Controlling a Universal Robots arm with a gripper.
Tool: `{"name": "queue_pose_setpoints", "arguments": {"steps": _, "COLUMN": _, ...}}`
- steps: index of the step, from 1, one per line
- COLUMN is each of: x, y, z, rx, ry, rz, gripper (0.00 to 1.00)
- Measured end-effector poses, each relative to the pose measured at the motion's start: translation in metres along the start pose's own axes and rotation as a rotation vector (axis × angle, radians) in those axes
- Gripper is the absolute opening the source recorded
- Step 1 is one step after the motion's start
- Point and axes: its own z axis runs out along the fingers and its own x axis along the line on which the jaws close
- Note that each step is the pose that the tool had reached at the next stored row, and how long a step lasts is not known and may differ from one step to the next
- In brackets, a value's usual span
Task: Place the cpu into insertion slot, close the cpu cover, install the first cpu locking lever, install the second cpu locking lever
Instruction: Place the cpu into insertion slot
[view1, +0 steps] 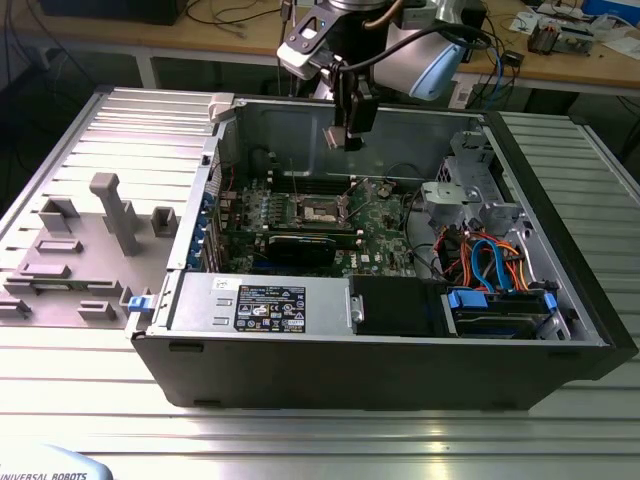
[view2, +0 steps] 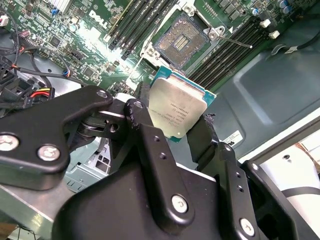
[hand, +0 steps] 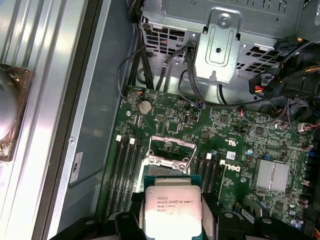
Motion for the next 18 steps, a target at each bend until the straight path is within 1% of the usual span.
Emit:
{"name": "queue_pose_setpoints", "arguments": {"steps": 6, "x": 0.0000, "y": -0.0001, "z": 0.0013, "rx": 0.0001, "ry": -0.0001, "rz": 0.000, "gripper": 0.54}}
{"name": "queue_pose_setpoints", "arguments": {"steps": 8, "x": 0.0000, "y": -0.0003, "z": 0.0051, "rx": -0.0001, "ry": 0.0000, "rz": 0.000, "gripper": 0.54}}
{"name": "queue_pose_setpoints", "arguments": {"steps": 18, "x": 0.0001, "y": -0.0005, "z": 0.0054, "rx": 0.0000, "ry": -0.0001, "rz": 0.000, "gripper": 0.54}}
